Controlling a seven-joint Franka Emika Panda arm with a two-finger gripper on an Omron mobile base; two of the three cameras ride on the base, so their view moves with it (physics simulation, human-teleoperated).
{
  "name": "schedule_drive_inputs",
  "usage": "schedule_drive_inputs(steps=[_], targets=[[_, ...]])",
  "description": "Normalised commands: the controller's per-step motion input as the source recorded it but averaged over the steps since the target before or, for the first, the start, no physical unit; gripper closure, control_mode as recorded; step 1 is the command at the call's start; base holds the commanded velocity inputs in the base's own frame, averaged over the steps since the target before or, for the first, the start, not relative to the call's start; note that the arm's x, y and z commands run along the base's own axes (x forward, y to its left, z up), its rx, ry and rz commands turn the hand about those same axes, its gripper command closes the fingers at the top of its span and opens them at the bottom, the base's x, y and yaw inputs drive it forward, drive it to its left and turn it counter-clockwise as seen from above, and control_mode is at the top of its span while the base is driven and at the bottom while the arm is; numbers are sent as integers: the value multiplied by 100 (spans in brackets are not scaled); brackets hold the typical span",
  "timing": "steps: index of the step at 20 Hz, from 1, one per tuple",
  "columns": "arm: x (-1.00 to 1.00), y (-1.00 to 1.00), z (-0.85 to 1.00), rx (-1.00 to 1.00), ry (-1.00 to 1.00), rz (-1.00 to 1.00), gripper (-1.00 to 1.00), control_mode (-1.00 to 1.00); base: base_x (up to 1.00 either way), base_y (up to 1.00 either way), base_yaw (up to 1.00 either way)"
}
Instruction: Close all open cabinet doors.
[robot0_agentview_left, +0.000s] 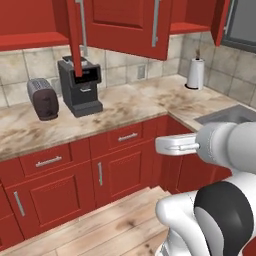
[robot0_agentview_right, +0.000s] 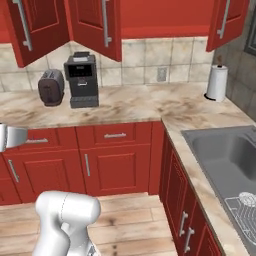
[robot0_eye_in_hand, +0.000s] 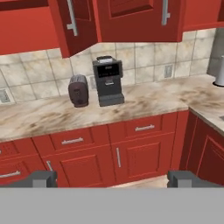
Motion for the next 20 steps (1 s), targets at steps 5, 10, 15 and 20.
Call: schedule_drive_inputs(steps=[5, 10, 15, 20], targets=[[0, 0, 0, 0, 0, 0, -100, 100, 38, 37, 10], [0, 0, 0, 0, 0, 0, -100, 100, 32, 45, 4], [0, 0, 0, 0, 0, 0, -100, 100, 26, 50, 3], [0, 0, 0, 0, 0, 0, -100, 100, 17, 56, 4]])
